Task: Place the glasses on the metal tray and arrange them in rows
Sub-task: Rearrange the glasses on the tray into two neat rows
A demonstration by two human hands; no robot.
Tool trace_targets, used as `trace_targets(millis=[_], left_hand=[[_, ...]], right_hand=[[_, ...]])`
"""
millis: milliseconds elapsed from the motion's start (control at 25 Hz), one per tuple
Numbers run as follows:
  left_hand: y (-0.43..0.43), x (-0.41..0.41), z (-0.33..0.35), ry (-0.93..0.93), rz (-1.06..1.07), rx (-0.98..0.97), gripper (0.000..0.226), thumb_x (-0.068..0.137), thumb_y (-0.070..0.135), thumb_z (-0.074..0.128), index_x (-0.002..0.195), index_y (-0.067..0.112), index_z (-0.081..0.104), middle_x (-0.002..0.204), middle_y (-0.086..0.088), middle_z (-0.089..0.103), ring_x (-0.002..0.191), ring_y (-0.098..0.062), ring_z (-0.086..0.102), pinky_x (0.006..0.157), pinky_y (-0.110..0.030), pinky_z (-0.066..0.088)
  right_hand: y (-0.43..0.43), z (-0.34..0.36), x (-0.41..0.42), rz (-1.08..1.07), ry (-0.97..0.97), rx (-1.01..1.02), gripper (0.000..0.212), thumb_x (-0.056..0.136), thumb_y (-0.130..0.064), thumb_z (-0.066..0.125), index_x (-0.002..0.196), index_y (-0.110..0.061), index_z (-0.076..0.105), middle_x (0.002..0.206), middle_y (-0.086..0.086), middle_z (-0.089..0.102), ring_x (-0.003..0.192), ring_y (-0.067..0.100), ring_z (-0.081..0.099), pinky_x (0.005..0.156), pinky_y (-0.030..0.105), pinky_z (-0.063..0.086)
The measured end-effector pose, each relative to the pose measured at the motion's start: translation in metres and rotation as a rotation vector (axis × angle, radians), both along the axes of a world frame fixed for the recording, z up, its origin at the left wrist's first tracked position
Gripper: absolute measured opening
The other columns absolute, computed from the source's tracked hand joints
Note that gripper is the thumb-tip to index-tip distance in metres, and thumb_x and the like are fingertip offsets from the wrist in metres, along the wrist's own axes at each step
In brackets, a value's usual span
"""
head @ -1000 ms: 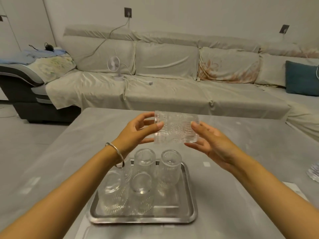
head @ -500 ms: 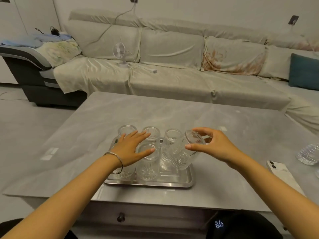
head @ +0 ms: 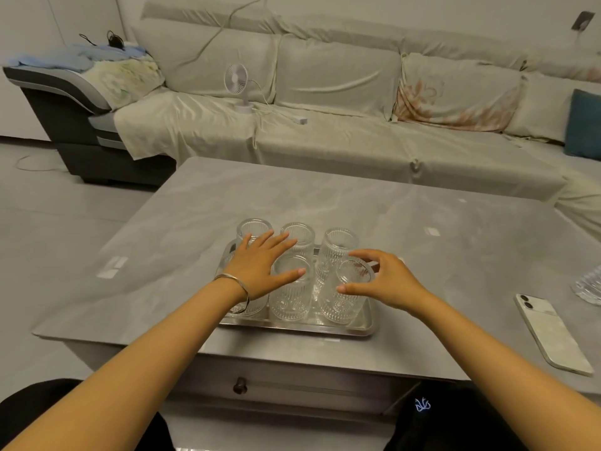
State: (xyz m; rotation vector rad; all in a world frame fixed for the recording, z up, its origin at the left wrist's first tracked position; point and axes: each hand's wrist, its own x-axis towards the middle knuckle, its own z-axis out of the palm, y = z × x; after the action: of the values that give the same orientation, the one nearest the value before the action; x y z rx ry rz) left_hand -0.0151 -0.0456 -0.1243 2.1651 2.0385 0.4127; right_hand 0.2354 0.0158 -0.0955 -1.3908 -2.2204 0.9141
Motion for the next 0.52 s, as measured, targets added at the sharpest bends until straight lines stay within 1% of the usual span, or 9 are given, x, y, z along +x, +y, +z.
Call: trace_targets(millis=[120, 280, 400, 480, 520], left_hand=[[0.000, 0.000, -0.001, -0.001, -0.004, 0.006, 0.072, 0.080, 0.070, 0.033, 0.142, 0.036, 0.019, 0.156, 0.008, 0.016, 0.144, -0.016, 0.008, 0.116, -0.046, -0.002], [0.001, 0.000, -0.002, -0.017, 0.002, 0.015, 0.072, 0.080, 0.070, 0.034, 0.142, 0.036, 0.020, 0.156, 0.008, 0.018, 0.144, -0.016, 0.008, 0.115, -0.047, -0.002], [0.000, 0.002, 0.001, -0.014, 0.004, 0.011, 0.072, 0.080, 0.068, 0.036, 0.142, 0.036, 0.020, 0.156, 0.007, 0.017, 0.144, -0.016, 0.008, 0.116, -0.046, -0.002], [-0.001, 0.002, 0.005, -0.074, -0.005, 0.041, 0.075, 0.078, 0.068, 0.041, 0.142, 0.034, 0.022, 0.156, 0.006, 0.018, 0.144, -0.017, 0.011, 0.117, -0.046, 0.003], [-0.002, 0.000, 0.008, -0.139, -0.007, 0.080, 0.080, 0.075, 0.069, 0.045, 0.142, 0.032, 0.023, 0.155, 0.005, 0.020, 0.143, -0.017, 0.014, 0.118, -0.045, 0.009]], right_hand=[[0.002, -0.003, -0.002, 0.004, -0.018, 0.011, 0.086, 0.053, -0.050, 0.085, 0.130, -0.027, 0.054, 0.136, -0.001, 0.055, 0.120, 0.016, 0.051, 0.096, 0.031, 0.044], [0.004, -0.006, -0.007, 0.011, -0.020, 0.033, 0.083, 0.055, -0.048, 0.086, 0.128, -0.027, 0.054, 0.135, -0.002, 0.053, 0.112, 0.008, 0.047, 0.092, 0.025, 0.042], [0.001, -0.009, -0.011, 0.026, -0.013, 0.044, 0.081, 0.057, -0.048, 0.085, 0.128, -0.027, 0.053, 0.133, -0.001, 0.051, 0.118, 0.013, 0.048, 0.092, 0.025, 0.039], [0.000, -0.012, -0.013, 0.029, -0.024, 0.063, 0.081, 0.058, -0.050, 0.083, 0.128, -0.028, 0.050, 0.132, -0.003, 0.049, 0.115, 0.011, 0.047, 0.091, 0.024, 0.039], [-0.001, -0.014, -0.013, 0.032, -0.026, 0.077, 0.082, 0.058, -0.051, 0.082, 0.129, -0.028, 0.048, 0.131, -0.004, 0.047, 0.114, 0.009, 0.045, 0.091, 0.024, 0.039]])
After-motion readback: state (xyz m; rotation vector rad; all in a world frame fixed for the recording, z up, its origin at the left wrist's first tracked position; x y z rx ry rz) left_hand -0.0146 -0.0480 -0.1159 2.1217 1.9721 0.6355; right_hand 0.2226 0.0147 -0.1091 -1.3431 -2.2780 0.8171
